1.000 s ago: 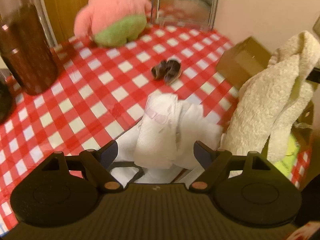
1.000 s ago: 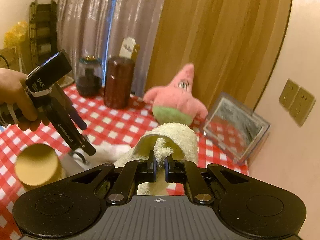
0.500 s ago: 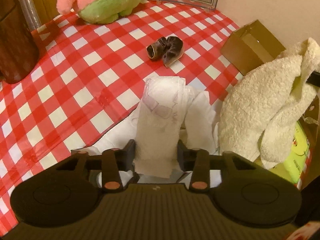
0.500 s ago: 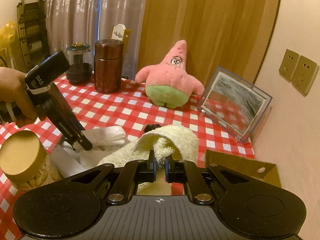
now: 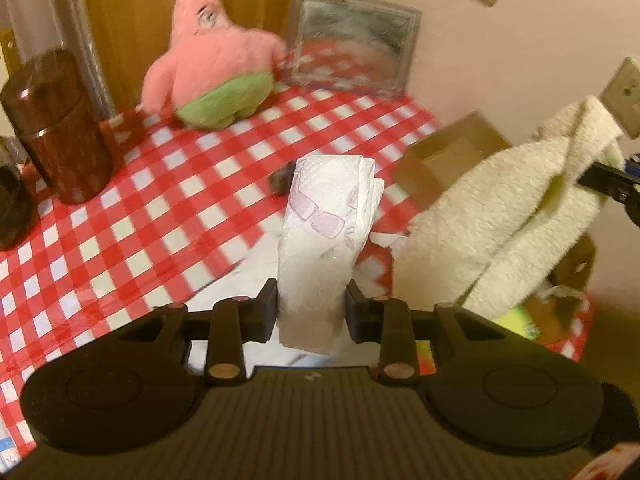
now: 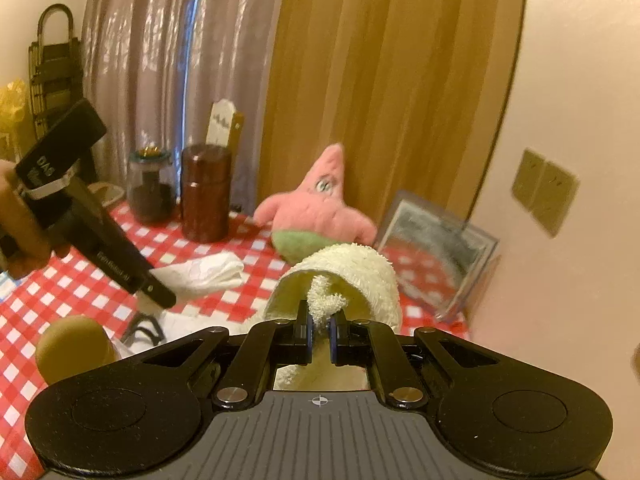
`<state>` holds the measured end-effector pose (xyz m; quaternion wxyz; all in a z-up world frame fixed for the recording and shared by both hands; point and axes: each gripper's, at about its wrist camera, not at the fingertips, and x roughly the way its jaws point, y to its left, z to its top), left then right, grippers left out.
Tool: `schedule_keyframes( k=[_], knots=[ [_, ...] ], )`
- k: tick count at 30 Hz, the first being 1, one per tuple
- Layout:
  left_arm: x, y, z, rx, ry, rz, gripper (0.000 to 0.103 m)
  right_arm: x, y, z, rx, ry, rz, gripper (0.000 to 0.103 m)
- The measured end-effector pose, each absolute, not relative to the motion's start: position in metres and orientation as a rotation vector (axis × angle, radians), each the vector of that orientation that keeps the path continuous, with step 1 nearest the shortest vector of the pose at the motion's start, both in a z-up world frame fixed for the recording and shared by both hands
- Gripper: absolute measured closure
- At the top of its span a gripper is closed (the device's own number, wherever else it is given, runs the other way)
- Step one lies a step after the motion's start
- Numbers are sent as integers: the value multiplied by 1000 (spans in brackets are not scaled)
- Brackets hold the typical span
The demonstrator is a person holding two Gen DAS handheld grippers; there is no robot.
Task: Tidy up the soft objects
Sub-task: 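Carry the towel and white pad into the cardboard tray and open both grippers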
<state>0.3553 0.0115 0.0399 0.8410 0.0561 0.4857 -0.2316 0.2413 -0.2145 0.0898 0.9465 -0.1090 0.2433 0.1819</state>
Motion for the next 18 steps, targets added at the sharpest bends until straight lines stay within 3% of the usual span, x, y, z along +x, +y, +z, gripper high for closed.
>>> schedule_keyframes(
  k=[8, 18],
  knots=[
    [322, -59, 78, 62, 970, -540, 73, 210, -266, 124, -228, 447, 291, 95],
    [302, -147, 66, 15, 967, -622, 73, 185, -329, 119, -264, 470, 202, 95]
  ],
)
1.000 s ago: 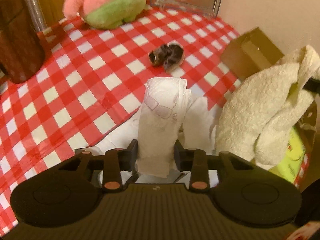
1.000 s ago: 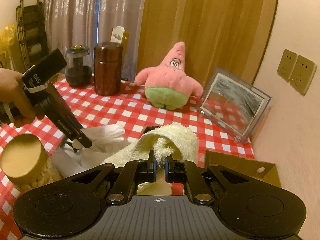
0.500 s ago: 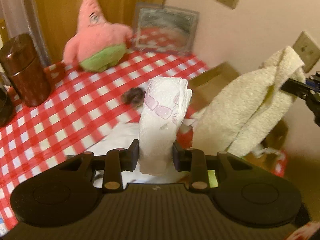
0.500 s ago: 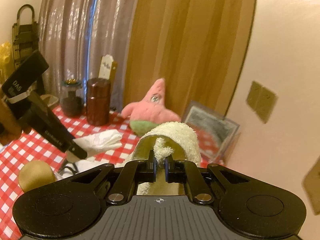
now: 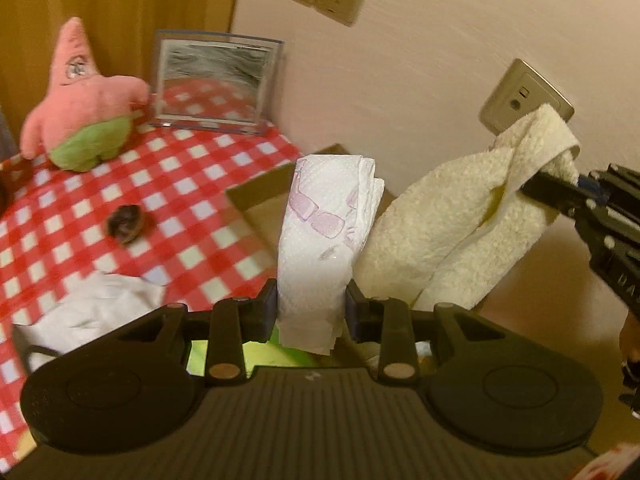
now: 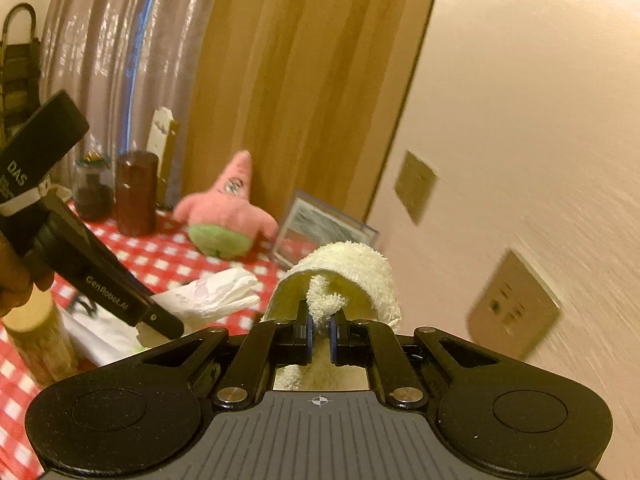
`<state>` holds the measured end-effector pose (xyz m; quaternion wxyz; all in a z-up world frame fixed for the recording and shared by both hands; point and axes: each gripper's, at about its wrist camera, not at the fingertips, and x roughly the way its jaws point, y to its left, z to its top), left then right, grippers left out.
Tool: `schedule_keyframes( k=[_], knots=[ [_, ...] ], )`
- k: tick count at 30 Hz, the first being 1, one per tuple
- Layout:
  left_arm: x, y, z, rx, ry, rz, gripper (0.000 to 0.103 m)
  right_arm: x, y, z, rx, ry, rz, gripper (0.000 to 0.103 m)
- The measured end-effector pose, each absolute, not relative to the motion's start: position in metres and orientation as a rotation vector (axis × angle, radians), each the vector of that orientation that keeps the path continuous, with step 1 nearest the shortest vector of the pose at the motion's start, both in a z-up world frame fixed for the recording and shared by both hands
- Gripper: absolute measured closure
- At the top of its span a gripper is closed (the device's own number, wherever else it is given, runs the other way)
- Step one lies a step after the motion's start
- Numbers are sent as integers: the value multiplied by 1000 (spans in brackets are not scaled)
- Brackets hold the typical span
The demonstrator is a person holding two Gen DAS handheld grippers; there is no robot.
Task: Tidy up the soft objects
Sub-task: 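Carry the towel and white pad into the cardboard tray and open both grippers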
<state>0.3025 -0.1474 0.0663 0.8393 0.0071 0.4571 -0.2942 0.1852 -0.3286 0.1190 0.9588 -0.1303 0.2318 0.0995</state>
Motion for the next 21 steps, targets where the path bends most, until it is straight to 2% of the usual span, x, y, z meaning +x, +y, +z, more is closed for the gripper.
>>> schedule_keyframes(
  k=[10, 18, 20, 21],
  knots=[
    [305, -198, 33, -16, 1001, -603, 73, 188, -368, 66, -249, 586, 160, 95],
    [312, -219, 7, -71, 1032, -588, 68, 204, -389, 32, -172, 654, 147, 95],
    [313, -225, 4, -69, 1035, -590, 64, 209, -394, 30, -154, 659, 144, 95],
    [314, -227, 2, -67, 1034, -588, 58, 211, -395, 29, -148, 659, 144, 95]
  ],
)
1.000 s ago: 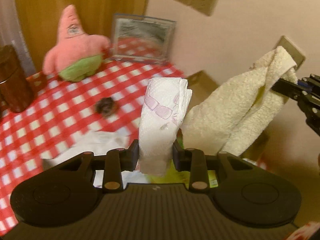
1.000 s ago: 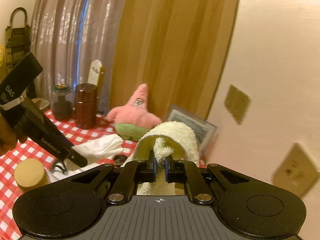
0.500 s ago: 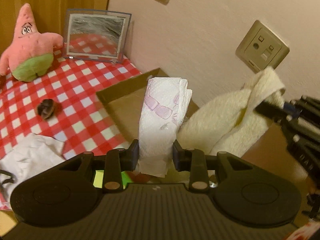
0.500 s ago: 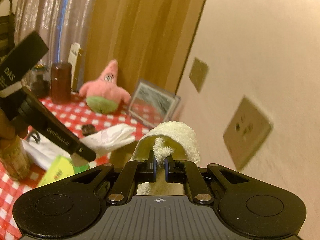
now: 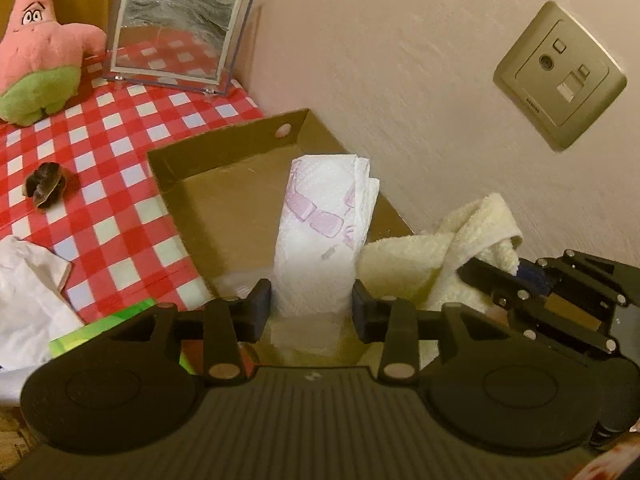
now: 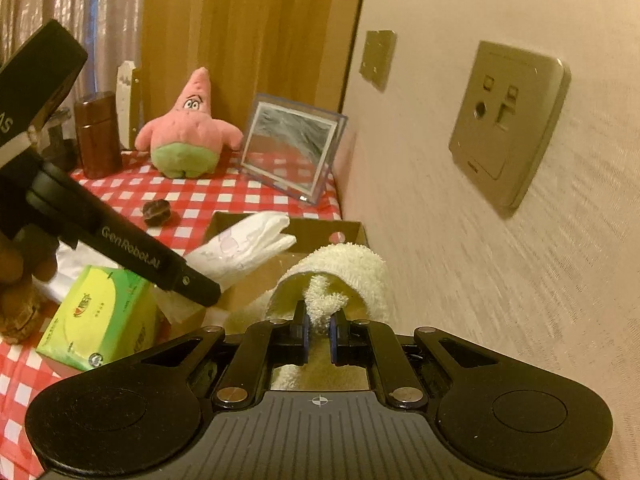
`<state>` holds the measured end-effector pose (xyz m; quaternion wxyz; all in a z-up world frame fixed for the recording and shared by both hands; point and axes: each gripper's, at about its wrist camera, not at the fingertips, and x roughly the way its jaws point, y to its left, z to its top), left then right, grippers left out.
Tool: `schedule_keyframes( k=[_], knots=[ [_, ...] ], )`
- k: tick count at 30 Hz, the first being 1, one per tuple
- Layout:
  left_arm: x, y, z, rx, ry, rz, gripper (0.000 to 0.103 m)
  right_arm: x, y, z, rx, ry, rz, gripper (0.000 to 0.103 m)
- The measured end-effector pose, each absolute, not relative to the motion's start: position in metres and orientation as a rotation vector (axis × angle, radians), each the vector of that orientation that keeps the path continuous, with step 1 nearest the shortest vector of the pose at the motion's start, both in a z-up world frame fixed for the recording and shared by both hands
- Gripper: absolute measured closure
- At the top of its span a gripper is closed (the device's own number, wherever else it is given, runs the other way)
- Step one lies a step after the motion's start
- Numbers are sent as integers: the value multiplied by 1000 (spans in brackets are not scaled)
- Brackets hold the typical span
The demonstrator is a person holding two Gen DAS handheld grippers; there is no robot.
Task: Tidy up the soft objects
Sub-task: 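Carry the towel and white pad into the cardboard tray and open both grippers, then move both tools back toward the masks lying on the table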
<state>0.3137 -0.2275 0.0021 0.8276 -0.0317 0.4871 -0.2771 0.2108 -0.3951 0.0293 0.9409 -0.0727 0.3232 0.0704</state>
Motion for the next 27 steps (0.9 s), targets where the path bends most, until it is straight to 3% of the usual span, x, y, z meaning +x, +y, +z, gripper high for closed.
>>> schedule_keyframes(
  k=[5, 8, 10, 14, 18, 27],
  knots=[
    [314, -226, 2, -63, 1018, -570, 47, 214, -395, 25, -151, 674, 157, 95],
    [314, -220, 2, -66, 1014, -560, 46, 217, -394, 21, -148, 679, 152, 90],
    [314, -217, 4, -63, 1011, -555, 46, 216, -394, 19, -140, 677, 150, 79],
    [311, -212, 9, -59, 995, -551, 46, 213, -394, 17, -129, 672, 154, 69],
    [307, -206, 19, -53, 965, -544, 45, 211, -395, 17, -124, 665, 154, 48],
    [290, -185, 31, -56, 925, -510, 44, 189, -391, 16, -98, 685, 169, 45]
  ],
)
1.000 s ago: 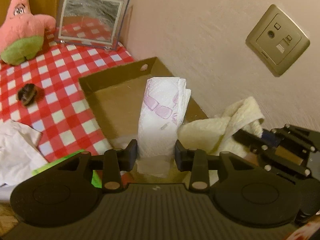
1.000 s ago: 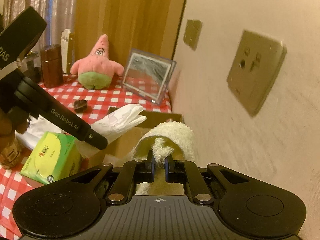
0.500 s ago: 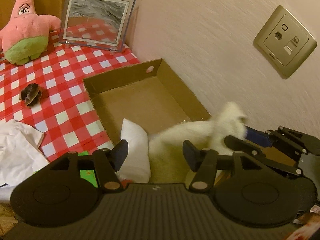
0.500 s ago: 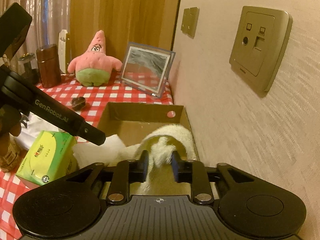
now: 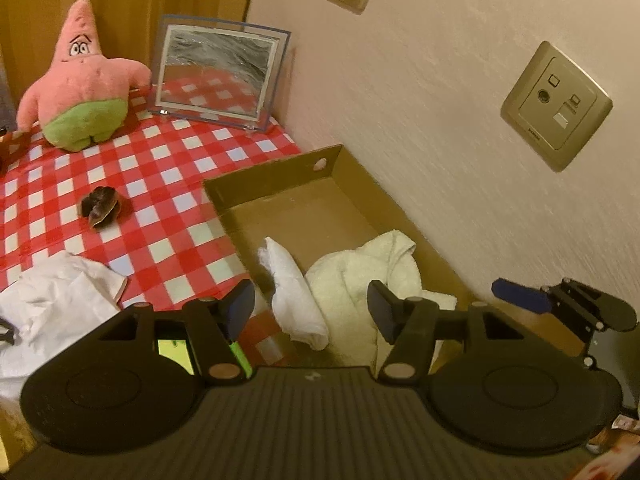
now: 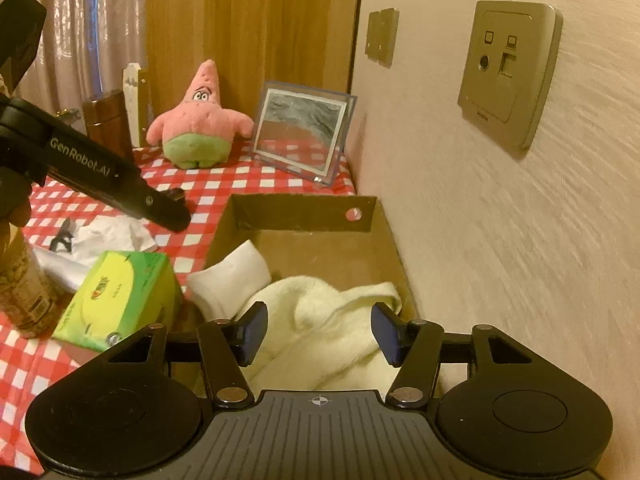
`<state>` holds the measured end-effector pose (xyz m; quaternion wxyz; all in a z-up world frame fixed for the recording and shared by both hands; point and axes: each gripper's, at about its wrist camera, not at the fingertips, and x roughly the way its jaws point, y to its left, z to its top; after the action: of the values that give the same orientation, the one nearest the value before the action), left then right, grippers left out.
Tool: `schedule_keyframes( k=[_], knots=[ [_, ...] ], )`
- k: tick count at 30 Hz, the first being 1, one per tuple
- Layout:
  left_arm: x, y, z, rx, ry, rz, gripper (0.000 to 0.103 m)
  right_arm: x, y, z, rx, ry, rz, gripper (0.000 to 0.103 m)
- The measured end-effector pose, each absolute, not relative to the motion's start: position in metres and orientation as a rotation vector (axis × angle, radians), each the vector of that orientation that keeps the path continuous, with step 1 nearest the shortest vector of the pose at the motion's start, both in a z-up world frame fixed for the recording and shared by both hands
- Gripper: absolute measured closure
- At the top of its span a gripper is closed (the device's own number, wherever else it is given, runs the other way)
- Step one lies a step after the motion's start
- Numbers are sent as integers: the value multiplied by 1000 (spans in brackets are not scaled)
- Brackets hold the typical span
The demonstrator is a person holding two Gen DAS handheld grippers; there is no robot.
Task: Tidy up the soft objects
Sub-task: 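Move both tools back toward the masks lying on the table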
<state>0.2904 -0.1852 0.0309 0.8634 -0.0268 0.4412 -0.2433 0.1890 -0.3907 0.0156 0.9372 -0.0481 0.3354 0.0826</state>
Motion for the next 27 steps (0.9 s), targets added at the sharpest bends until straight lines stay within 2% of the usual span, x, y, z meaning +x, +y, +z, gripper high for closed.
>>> schedule_keyframes(
  k=[11, 19, 20, 27],
  knots=[
    [252, -137, 79, -68, 843, -462, 40, 151, -368, 47, -5, 649, 212, 45],
    [210, -71, 114, -74, 795, -370, 31, 128, -334, 73, 24, 610, 274, 44],
    [204, -62, 117, -77, 790, -359, 28, 125, -330, 75, 28, 605, 282, 44],
    [159, 3, 123, -112, 751, -251, 21, 107, -303, 79, 43, 602, 322, 41]
  ],
)
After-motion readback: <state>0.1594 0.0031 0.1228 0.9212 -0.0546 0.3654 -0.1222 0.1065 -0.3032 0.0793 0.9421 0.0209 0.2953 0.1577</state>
